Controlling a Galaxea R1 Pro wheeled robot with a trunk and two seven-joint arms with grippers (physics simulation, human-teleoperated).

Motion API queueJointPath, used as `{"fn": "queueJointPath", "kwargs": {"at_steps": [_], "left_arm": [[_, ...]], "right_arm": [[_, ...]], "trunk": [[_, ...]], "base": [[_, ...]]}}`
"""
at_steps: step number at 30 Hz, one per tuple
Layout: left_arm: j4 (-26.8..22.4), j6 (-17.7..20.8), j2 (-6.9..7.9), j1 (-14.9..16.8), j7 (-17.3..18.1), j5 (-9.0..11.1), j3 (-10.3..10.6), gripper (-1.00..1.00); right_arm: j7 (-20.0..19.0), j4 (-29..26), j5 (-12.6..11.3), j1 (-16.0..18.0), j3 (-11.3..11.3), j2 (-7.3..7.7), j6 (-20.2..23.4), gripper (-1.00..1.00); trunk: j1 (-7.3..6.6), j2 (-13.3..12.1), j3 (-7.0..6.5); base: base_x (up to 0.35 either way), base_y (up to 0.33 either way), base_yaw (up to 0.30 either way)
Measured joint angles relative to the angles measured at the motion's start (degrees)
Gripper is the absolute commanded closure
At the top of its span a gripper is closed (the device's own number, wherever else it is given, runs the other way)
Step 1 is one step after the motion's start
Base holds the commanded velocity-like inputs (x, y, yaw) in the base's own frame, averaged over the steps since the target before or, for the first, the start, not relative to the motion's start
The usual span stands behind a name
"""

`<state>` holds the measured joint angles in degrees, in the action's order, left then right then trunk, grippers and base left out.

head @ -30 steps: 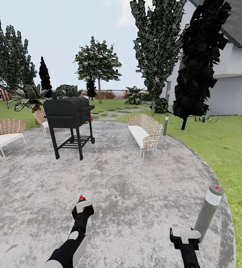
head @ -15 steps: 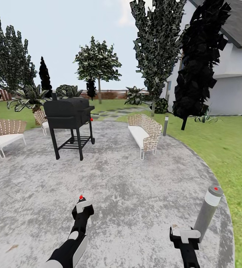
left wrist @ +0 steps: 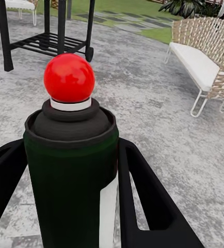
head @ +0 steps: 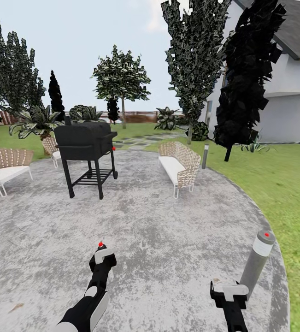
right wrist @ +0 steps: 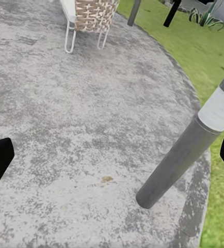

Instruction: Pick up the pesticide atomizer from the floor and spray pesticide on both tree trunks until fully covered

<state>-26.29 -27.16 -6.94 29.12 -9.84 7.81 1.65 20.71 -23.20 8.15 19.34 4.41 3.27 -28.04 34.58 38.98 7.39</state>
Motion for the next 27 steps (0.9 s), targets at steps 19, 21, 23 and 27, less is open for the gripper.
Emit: {"fn": "queueJointPath", "kwargs": {"at_steps": [19,21,23,27], "left_arm": [[-0.2,-0.2,-0.37,0.0,0.1,0.1,0.2,1.0],[-0.2,-0.2,-0.41,0.0,0.1,0.1,0.2,1.0],[-0.2,-0.2,-0.42,0.0,0.1,0.1,0.2,1.0],[-0.2,-0.2,-0.44,0.0,0.1,0.1,0.2,1.0]], "right_arm": [[-0.3,0.3,0.2,0.0,0.4,-1.32,0.3,-1.0],[-0.4,0.3,0.4,0.0,0.4,-2.03,0.3,-1.0],[-0.3,0.4,0.4,0.0,0.4,-2.51,0.3,-1.0],[-0.4,0.4,0.5,0.0,0.4,-3.01,0.3,-1.0]], "trunk": [[-1.98,-3.6,-1.62],[-1.98,-3.6,-1.62],[-1.98,-3.6,-1.62],[-1.98,-3.6,-1.62]], "base": [[0.0,0.0,0.0],[0.0,0.0,0.0],[0.024,0.0,0.0],[0.111,0.027,0.0]]}}
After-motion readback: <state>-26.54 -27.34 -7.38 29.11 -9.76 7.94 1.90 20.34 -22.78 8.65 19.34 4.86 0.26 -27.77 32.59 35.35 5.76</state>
